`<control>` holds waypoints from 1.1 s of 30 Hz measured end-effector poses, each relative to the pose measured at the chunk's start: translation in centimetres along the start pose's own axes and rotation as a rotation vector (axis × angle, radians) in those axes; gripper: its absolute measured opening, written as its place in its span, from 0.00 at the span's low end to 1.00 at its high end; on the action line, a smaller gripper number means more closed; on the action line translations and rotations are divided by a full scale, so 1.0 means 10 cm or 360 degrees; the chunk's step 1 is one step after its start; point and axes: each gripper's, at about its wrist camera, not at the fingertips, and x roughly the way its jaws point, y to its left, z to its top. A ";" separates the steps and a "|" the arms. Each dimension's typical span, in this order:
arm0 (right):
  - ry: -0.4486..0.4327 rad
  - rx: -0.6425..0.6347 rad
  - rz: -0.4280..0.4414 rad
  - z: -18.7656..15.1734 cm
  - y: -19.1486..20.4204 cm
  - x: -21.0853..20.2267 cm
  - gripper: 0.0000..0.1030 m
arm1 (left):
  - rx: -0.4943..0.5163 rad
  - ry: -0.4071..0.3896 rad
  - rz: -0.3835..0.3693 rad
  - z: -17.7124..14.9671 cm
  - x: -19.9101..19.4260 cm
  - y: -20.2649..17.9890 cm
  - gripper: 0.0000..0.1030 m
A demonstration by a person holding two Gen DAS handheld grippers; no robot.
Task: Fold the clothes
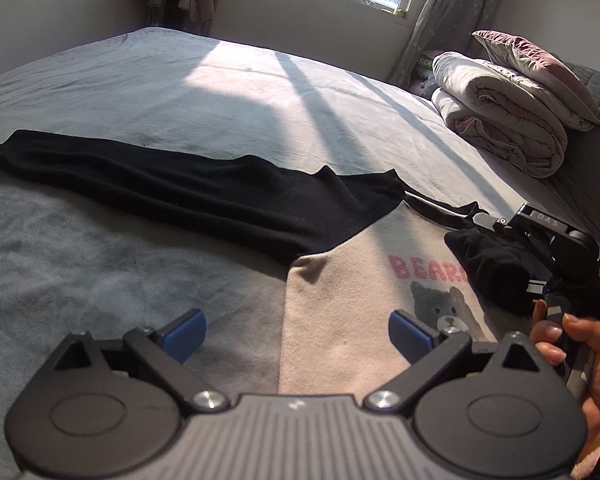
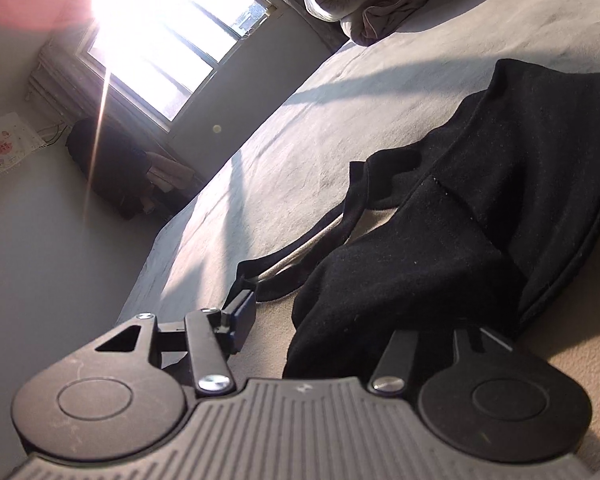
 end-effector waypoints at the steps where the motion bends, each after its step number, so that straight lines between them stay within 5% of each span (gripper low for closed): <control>1: 0.0003 0.0038 0.0027 0.02 0.00 -0.02 0.60 | 0.0036 -0.0013 0.0018 0.02 0.02 -0.03 0.95; 11: -0.0068 0.0318 0.0059 0.12 -0.15 -0.21 0.62 | 0.0174 -0.0054 -0.0046 0.51 0.53 -0.69 0.95; 16: -0.0119 0.0229 0.0047 0.09 -0.11 -0.22 0.54 | 0.0178 0.0092 -0.0026 0.39 0.90 -0.81 0.95; 22: -0.0126 0.0033 0.0033 0.00 -0.01 -0.14 0.31 | 0.0162 -0.0019 -0.0010 0.21 0.98 -0.71 0.96; 30: -0.0253 -0.0598 0.0030 -0.19 0.49 -0.16 0.24 | 0.0265 -0.0039 -0.0050 0.20 0.83 -0.63 0.96; 33: -0.0327 -0.0858 0.0035 -0.27 0.65 -0.22 0.24 | 0.0076 -0.0041 -0.0135 0.30 0.74 -0.42 0.95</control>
